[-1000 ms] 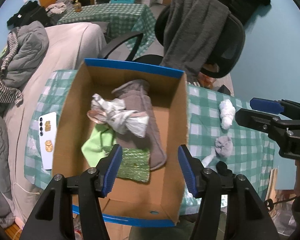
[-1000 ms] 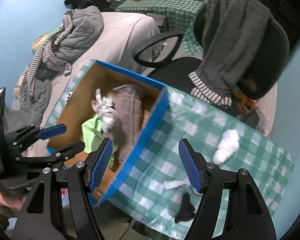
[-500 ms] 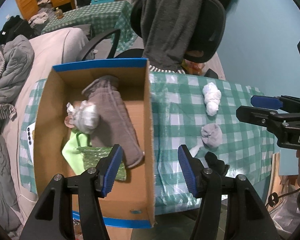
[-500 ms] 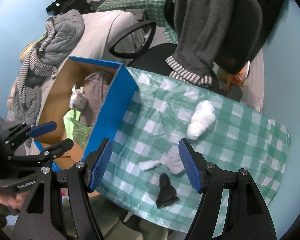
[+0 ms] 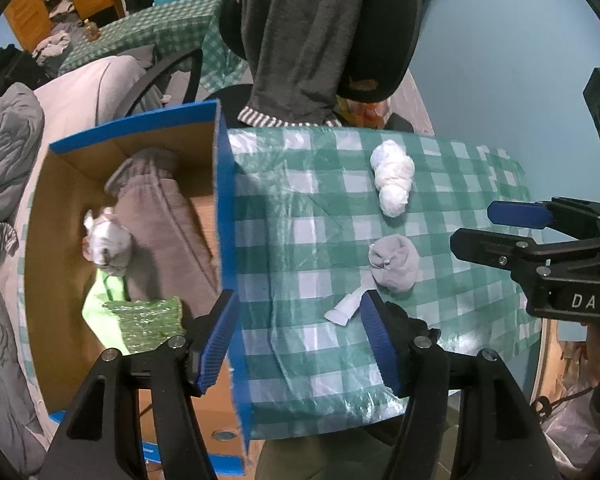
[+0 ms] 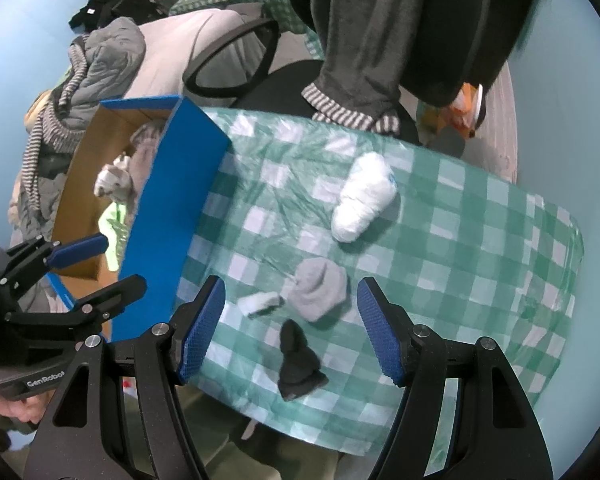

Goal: Organize soft objects
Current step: 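Move both tools back over the table toward the grey sock, then grasp the grey sock with the right tool while the left tool grasps the white plastic piece, then lift the grey sock and white piece and carry both over the box, then open both tools to drop the grey sock and white piece into the box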

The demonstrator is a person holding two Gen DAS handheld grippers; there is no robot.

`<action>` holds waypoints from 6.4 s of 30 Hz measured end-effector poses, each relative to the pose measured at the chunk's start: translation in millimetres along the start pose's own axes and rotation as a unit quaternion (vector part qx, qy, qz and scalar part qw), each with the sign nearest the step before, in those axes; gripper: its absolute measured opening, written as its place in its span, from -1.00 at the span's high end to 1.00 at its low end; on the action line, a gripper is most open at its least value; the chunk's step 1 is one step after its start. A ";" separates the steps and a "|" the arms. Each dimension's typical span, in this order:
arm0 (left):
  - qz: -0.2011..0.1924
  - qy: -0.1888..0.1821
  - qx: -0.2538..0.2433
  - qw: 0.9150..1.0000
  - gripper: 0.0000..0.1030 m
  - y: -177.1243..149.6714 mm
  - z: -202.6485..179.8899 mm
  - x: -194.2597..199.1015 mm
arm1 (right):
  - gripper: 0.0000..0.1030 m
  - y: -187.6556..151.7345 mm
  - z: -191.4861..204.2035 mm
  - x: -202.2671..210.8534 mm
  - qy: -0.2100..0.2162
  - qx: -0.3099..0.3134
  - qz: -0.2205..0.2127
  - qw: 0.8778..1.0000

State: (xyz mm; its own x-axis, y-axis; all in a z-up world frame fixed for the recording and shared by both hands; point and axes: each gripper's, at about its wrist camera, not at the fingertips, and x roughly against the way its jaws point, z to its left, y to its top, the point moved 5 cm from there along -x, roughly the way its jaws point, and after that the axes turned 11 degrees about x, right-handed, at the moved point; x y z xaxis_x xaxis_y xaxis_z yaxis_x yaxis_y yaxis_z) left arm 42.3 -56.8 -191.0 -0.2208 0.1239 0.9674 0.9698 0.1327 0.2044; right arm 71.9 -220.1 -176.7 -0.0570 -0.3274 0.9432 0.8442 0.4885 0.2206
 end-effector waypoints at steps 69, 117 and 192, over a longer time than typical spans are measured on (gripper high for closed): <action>0.127 0.002 -0.086 0.988 -0.22 -35.0 -48.1 -136.6 | 0.46 -52.2 -45.9 -89.8 -0.002 -0.049 0.049 0.998; 0.031 -0.035 -0.030 0.998 0.70 -23.5 -33.5 -30.3 | 0.57 -32.5 -4.5 -1.4 -0.005 0.019 -0.028 0.999; -0.012 0.017 0.160 0.987 0.69 -19.6 179.0 25.2 | 0.57 87.0 201.4 -34.4 0.086 0.200 -0.020 0.976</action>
State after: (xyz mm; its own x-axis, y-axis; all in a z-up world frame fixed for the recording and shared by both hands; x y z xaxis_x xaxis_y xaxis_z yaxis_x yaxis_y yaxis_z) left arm -0.7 119.7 -197.4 -0.2349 0.0850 0.9683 0.8808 0.4399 0.1750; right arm 39.9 -3.5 -139.8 0.0324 -0.4667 0.8838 0.5652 0.7378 0.3690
